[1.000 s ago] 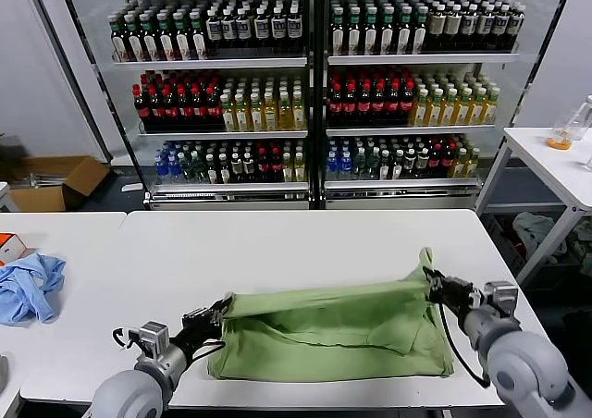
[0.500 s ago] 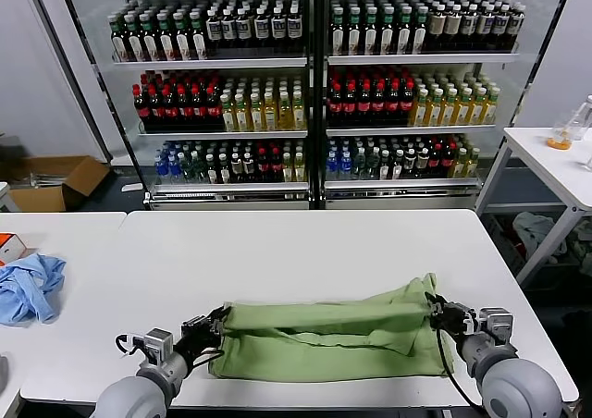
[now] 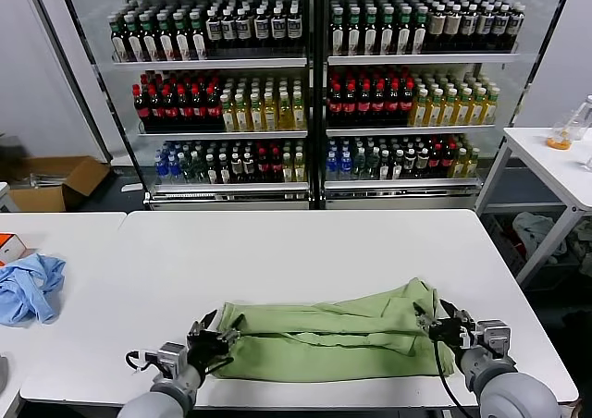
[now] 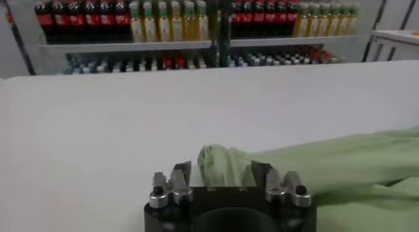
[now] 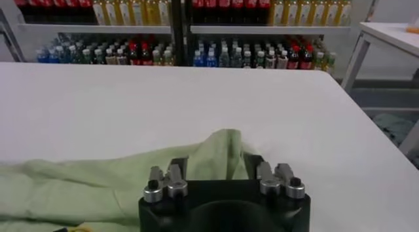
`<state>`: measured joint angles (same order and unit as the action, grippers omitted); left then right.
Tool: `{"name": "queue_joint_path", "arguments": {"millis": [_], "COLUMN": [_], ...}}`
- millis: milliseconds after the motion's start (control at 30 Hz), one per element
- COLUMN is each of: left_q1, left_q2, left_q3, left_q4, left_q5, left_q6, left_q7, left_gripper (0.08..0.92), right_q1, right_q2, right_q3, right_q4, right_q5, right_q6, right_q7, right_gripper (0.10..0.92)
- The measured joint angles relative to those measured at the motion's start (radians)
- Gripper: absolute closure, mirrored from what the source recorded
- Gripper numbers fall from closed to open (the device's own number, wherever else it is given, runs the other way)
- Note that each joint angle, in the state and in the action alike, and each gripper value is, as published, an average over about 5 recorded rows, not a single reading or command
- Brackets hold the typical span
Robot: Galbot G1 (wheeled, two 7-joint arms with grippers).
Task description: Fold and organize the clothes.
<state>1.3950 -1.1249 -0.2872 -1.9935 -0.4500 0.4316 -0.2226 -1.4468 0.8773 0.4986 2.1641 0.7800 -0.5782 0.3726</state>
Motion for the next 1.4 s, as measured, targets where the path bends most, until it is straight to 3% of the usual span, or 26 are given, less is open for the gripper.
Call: {"name": "queue_joint_path", "arguments": {"millis": [133, 233, 633, 1000, 1400], "left_q1": [0.006, 0.015, 0.042, 0.074, 0.094], "left_q2": [-0.049, -0.076, -0.136, -0.128, -0.049], "left_q3": [0.006, 0.009, -0.007, -0.041, -0.194], "left_q4": [0.013, 0.019, 0.024, -0.001, -0.023], "left_q5": [0.029, 0.042, 0.017, -0.078, -0.211], "left_q6": [0.001, -0.002, -0.012, -0.022, -0.021], "left_q7": [-0.02, -0.026, -0.012, 0.03, 0.059], "left_gripper": [0.218, 0.217, 0.548, 0.862, 0.895], "right_q1": [-0.002, -0.004, -0.012, -0.019, -0.013], "right_q2": [-0.001, -0.003, -0.012, -0.013, -0.017], "right_q3": [0.001, 0.005, 0.023, 0.042, 0.059], "right_q4": [0.002, 0.006, 0.022, 0.04, 0.044], "right_q5": [-0.002, -0.003, 0.003, 0.009, 0.021], "right_q6": [0.0, 0.0, 0.001, 0.001, 0.002], "right_q7": [0.001, 0.0, 0.003, 0.01, 0.012], "right_gripper": [0.224, 0.206, 0.203, 0.203, 0.203]}}
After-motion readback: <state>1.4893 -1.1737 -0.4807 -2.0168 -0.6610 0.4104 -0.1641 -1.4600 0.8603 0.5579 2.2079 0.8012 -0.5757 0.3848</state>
